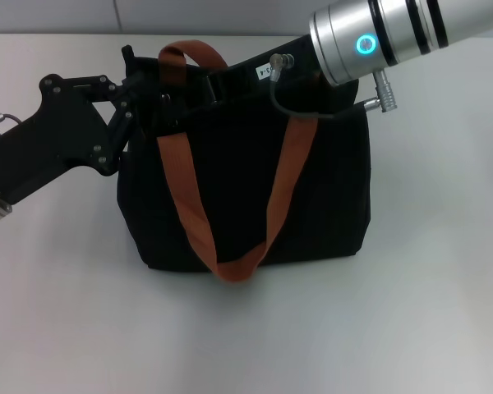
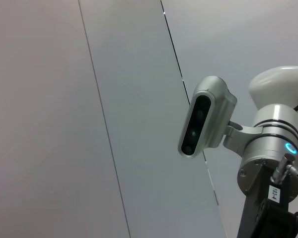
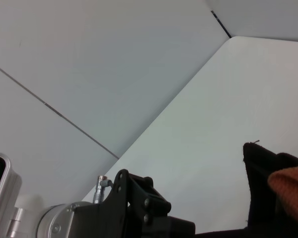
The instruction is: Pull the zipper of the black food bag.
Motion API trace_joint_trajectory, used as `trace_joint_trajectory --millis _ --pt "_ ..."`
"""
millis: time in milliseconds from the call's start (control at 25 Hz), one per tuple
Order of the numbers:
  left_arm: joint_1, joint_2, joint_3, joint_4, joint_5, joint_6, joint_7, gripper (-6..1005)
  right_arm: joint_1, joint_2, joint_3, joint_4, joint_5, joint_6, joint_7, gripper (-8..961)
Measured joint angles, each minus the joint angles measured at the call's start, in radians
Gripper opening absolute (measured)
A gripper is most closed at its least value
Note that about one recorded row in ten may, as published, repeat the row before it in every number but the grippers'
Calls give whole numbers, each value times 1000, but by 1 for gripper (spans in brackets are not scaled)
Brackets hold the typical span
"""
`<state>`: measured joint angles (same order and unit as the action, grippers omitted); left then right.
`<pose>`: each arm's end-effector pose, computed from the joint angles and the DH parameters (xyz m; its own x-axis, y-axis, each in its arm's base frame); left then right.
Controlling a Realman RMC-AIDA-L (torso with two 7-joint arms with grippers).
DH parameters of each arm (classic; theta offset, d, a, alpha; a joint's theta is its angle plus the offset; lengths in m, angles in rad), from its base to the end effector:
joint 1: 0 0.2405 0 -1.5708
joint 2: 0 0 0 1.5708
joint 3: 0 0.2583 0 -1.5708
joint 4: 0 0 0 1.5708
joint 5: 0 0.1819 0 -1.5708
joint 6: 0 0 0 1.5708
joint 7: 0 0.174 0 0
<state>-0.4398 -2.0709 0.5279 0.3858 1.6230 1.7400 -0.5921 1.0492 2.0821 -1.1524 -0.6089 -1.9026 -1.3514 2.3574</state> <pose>-0.2275 0.2979 0.0088 0.6711 -0.3013 0.6773 0.2338 -0.7810 -0.5791 0.0563 0.3762 -0.0891 0.6628 -0.7202 -0.2050 -0.6946 -0.6936 0.1907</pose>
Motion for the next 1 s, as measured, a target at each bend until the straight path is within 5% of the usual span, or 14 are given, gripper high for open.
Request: trace_joint_trajectory --millis 280,1000 --pt "3 0 -3 0 0 2 0 22 -5 2 -6 -20 1 5 -1 23" --pt "6 2 -3 1 -26 -9 0 23 -84 3 -56 -182 -77 11 136 -2"
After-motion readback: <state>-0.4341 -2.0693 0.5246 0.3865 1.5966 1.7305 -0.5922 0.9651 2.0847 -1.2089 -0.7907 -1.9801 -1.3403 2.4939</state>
